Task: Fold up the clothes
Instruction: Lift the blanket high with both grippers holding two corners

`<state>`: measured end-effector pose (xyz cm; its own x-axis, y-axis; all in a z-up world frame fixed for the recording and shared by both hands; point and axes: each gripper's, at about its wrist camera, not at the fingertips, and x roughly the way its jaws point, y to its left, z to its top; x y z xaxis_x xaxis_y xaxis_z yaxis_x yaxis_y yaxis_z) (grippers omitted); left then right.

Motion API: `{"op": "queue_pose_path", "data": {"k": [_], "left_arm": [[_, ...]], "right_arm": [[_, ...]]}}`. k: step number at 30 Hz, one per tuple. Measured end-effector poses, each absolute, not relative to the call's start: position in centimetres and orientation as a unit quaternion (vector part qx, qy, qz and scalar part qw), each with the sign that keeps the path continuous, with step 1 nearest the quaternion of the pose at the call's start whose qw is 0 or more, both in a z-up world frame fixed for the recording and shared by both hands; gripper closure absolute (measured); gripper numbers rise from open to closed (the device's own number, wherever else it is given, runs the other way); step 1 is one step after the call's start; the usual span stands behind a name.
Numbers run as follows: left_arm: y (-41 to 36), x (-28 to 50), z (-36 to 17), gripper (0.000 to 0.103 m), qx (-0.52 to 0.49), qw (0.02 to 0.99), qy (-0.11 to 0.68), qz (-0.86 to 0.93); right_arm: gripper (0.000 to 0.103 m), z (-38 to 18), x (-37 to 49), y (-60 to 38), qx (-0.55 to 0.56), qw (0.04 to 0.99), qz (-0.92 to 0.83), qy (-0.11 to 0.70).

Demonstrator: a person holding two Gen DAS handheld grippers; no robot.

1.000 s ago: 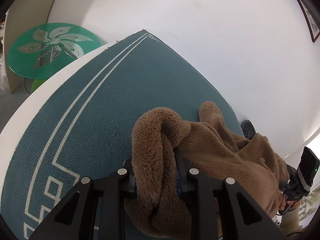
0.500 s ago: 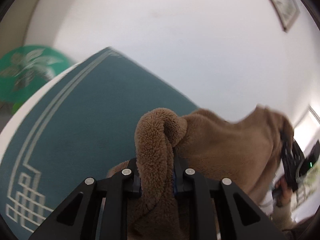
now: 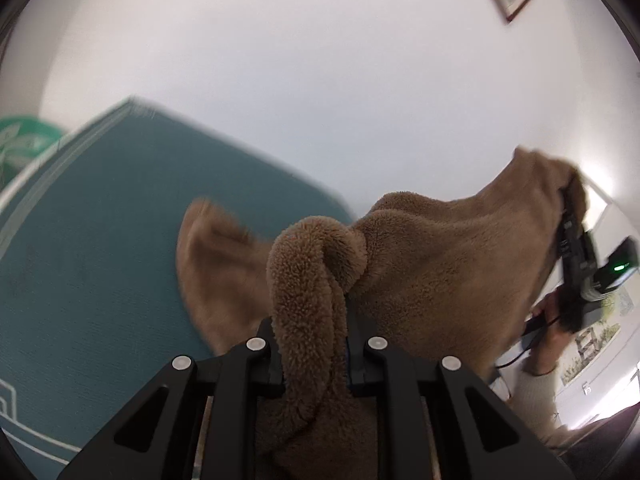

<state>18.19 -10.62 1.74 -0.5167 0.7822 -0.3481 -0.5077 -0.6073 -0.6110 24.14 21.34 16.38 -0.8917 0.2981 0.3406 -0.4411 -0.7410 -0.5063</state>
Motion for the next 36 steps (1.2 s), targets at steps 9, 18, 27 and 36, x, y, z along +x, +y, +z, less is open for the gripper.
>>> {"op": "queue_pose_path", "data": {"k": [9,18,27,36], "left_arm": [[-6.8,22.6,5.2,0.081,-0.256,0.493,-0.193,0.809],[-0.8,23.4,2.0,0.065,-0.304,0.567,-0.183,0.743],[0.8,22.9,3.2,0.046,-0.299,0.579,-0.169,0.740],[-4.9,22.8,12.4,0.092,-0.175,0.412,-0.121,0.886]], "right_arm": [[0.085,24.8,28.3,20.6,0.247,0.195,0.923,-0.222],[0.085,27.4,27.8,18.4,0.277,0.187,0.915,-0.228],[0.085,31.0,28.9,17.7,0.303,0.207,0.901,-0.232],[0.085,31.4,27.9,18.5,0.292,0.257,0.885,-0.254]]}}
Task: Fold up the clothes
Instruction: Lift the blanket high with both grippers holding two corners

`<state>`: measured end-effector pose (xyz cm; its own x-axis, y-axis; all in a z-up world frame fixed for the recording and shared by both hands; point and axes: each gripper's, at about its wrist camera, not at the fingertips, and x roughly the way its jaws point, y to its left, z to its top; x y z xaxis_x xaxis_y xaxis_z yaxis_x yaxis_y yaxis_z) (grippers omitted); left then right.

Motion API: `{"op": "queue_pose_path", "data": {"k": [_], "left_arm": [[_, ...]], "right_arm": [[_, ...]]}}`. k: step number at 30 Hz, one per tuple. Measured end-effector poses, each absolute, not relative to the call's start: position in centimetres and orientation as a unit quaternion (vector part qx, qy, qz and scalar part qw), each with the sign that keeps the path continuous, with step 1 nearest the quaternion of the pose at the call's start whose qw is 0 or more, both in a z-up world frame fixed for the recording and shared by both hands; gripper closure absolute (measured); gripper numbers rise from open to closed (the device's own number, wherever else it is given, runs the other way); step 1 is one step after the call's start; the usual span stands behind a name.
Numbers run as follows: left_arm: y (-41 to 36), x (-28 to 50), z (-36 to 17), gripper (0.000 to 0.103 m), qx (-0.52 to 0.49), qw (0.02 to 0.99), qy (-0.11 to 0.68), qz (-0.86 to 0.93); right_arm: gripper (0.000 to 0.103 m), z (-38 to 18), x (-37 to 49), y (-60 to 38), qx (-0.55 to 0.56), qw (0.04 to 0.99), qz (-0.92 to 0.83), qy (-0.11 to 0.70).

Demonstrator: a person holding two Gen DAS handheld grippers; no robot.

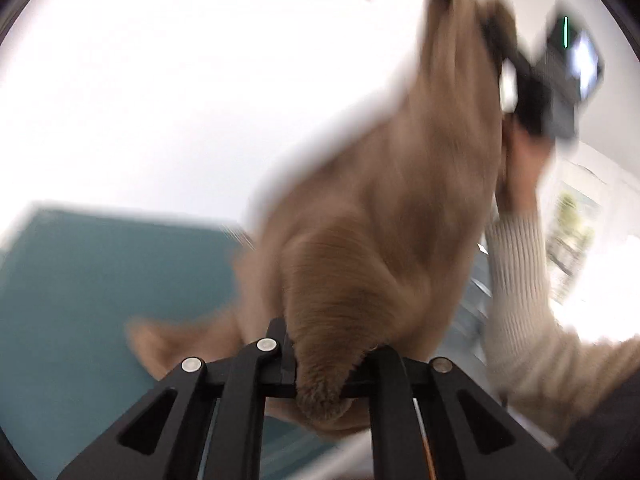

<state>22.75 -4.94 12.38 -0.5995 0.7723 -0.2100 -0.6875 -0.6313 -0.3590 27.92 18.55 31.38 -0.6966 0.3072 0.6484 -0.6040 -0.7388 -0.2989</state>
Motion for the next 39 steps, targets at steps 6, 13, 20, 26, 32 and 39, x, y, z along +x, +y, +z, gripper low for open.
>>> {"op": "queue_pose_path", "data": {"k": [6,13,20,26,32,39], "left_arm": [[-15.6,26.6,23.3,0.092,0.017,0.288,-0.176,0.941],[-16.7,35.9,30.9,0.092,0.189,0.232,-0.146,0.943],[-20.9,41.6,32.5,0.092,0.247,0.217,-0.152,0.932],[-19.1,40.8,30.7,0.092,0.242,0.206,-0.155,0.936],[-19.2,40.0,30.2,0.092,0.229,0.218,-0.168,0.934],[-19.7,41.2,30.0,0.092,0.247,0.217,-0.173,0.928]], "right_arm": [[0.085,31.6,27.7,25.0,0.240,0.257,0.920,-0.174],[0.085,31.4,31.2,25.5,0.269,0.241,0.917,-0.169],[0.085,32.1,36.4,25.2,0.319,0.220,0.908,-0.160],[0.085,30.9,38.7,24.7,0.325,0.220,0.904,-0.169],[0.085,29.2,38.8,24.5,0.308,0.235,0.903,-0.188],[0.085,28.5,40.0,23.9,0.316,0.247,0.894,-0.199]]}}
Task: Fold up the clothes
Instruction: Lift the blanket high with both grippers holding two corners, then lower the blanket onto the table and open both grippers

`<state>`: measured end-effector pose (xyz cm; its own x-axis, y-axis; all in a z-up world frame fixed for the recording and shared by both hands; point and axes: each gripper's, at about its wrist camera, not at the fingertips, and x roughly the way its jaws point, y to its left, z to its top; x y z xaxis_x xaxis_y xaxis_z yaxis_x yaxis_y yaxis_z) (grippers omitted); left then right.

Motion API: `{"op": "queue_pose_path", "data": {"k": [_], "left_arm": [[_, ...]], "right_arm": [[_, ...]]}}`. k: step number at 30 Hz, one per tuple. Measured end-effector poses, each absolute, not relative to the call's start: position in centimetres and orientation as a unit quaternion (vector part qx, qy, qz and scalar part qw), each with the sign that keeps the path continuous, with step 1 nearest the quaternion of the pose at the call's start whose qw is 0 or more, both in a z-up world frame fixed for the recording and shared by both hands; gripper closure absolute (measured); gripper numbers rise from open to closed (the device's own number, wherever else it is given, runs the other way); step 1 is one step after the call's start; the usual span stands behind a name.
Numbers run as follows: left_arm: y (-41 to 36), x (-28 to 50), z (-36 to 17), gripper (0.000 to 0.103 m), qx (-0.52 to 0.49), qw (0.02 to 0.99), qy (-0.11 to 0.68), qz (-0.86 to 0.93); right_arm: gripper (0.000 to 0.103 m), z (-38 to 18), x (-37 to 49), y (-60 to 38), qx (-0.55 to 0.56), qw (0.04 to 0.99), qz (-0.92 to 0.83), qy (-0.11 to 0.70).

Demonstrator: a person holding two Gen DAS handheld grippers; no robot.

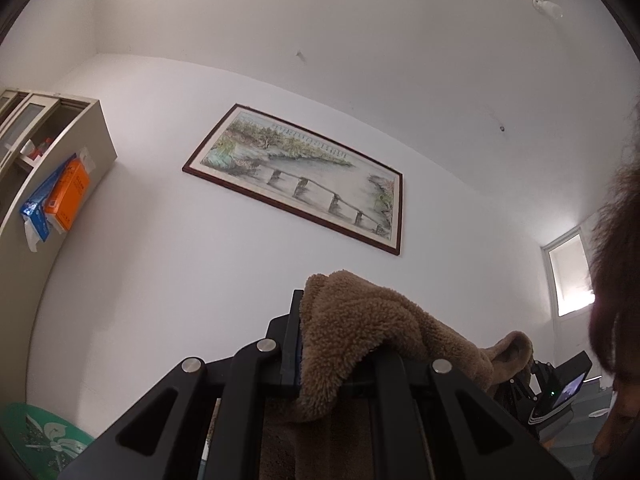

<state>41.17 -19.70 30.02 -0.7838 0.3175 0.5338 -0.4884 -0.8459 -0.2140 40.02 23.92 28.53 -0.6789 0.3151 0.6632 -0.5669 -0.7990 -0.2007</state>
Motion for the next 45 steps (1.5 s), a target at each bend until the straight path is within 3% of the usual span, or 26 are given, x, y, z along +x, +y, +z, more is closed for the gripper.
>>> {"op": "queue_pose_path", "data": {"k": [10,21,27,33,40,43,45], "left_arm": [[-18.9,39.9,30.0,0.092,0.241,0.167,-0.161,0.942],[-16.4,18.9,27.2,0.091,0.056,0.098,-0.165,0.980],[-13.0,5.1,20.6,0.091,-0.086,0.075,-0.144,0.983],[-10.0,-7.8,10.6,0.091,-0.246,0.057,-0.140,0.958],[-7.5,-17.7,-0.8,0.088,-0.408,0.024,-0.115,0.906],[-7.0,-19.9,-4.5,0.088,-0.458,0.015,-0.107,0.882],[-7.4,-20.7,-5.8,0.081,-0.472,0.011,-0.117,0.874]], "right_arm": [[0.085,27.3,37.6,23.1,0.282,0.237,0.904,-0.216],[0.085,21.5,20.5,23.2,0.120,0.211,0.939,-0.245],[0.085,15.7,8.4,25.5,-0.011,0.178,0.960,-0.217],[0.085,6.8,-1.9,27.8,-0.163,0.141,0.957,-0.192],[0.084,-3.4,-9.6,30.5,-0.347,0.078,0.923,-0.150],[0.069,-6.7,-11.0,31.2,-0.405,0.064,0.900,-0.144],[0.038,-8.0,-11.1,31.5,-0.416,0.071,0.893,-0.154]]}}
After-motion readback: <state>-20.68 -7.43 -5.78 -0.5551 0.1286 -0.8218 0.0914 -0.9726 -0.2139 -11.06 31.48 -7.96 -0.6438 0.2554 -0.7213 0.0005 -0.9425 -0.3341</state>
